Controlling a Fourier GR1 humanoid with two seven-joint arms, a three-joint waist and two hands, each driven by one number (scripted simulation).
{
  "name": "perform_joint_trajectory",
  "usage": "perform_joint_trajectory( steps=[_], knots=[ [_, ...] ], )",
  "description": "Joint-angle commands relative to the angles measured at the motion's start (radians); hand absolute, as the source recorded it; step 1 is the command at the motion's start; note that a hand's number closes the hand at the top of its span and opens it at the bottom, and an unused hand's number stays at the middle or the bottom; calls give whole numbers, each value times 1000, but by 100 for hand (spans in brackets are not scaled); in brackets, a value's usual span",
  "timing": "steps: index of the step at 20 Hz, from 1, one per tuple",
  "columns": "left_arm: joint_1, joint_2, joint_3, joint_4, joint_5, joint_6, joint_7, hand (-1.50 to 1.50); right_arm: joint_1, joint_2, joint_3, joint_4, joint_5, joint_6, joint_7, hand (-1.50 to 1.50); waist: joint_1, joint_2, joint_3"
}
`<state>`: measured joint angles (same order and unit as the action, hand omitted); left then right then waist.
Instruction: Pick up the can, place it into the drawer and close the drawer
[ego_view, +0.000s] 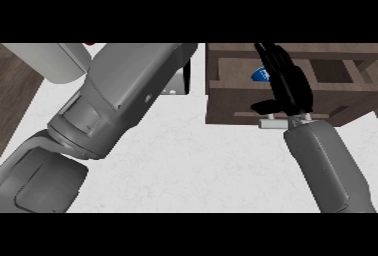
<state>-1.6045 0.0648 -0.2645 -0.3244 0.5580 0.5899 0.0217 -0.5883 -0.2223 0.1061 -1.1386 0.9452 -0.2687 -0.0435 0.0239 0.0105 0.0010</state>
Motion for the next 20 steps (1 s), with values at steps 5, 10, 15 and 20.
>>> perform_joint_trajectory(
  steps=[5,10,15,20],
  knots=[
    [65,80,-9,-82,-30,-27,47,-150,-203,30,-79,340,89,-222,-15,-150,24,-2,0],
    [131,118,-9,-141,-36,-52,62,-150,-304,58,-110,515,124,-356,-26,-150,36,3,0],
    [168,127,-30,-214,-50,-53,114,-150,-457,25,-161,647,118,-364,-22,-150,62,4,0],
    [191,166,-28,-282,-48,-62,159,-150,-558,35,-174,739,138,-387,2,-150,78,8,0]
  ],
)
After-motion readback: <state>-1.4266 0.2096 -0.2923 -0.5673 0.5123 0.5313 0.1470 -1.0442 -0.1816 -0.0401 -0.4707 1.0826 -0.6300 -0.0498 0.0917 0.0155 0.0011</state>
